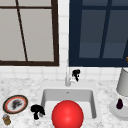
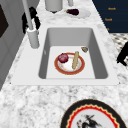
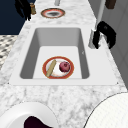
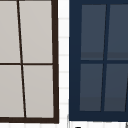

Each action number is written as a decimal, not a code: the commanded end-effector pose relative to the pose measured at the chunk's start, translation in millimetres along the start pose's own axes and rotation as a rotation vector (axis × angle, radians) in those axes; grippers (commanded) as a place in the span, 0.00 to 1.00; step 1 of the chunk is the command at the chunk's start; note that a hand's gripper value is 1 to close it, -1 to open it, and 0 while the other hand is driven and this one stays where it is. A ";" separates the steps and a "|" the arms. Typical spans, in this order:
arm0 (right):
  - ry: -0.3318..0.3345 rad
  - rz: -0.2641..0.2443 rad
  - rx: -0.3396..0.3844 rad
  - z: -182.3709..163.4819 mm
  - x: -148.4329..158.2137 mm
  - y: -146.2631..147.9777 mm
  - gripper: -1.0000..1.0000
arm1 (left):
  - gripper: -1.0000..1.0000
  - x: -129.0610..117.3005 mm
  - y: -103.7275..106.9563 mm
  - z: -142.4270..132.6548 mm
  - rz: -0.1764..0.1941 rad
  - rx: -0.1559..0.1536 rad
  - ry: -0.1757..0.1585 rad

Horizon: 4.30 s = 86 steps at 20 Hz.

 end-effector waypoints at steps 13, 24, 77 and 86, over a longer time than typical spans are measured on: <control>-0.033 0.032 0.073 -7.3 -6.8 33.6 1.00 | 0.50 0.0 0.0 0.0 0.000 0.000 0.000; -0.075 0.020 0.040 -3.3 -7.6 35.3 1.00 | 0.50 0.0 0.0 0.0 0.000 0.000 0.000; -0.115 0.215 -0.286 139.4 -90.2 48.1 0.00 | 0.50 0.0 0.0 0.0 0.000 0.000 0.000; -0.227 0.219 -0.266 163.7 -92.1 90.3 0.00 | 0.50 0.0 0.0 0.0 0.000 0.000 0.000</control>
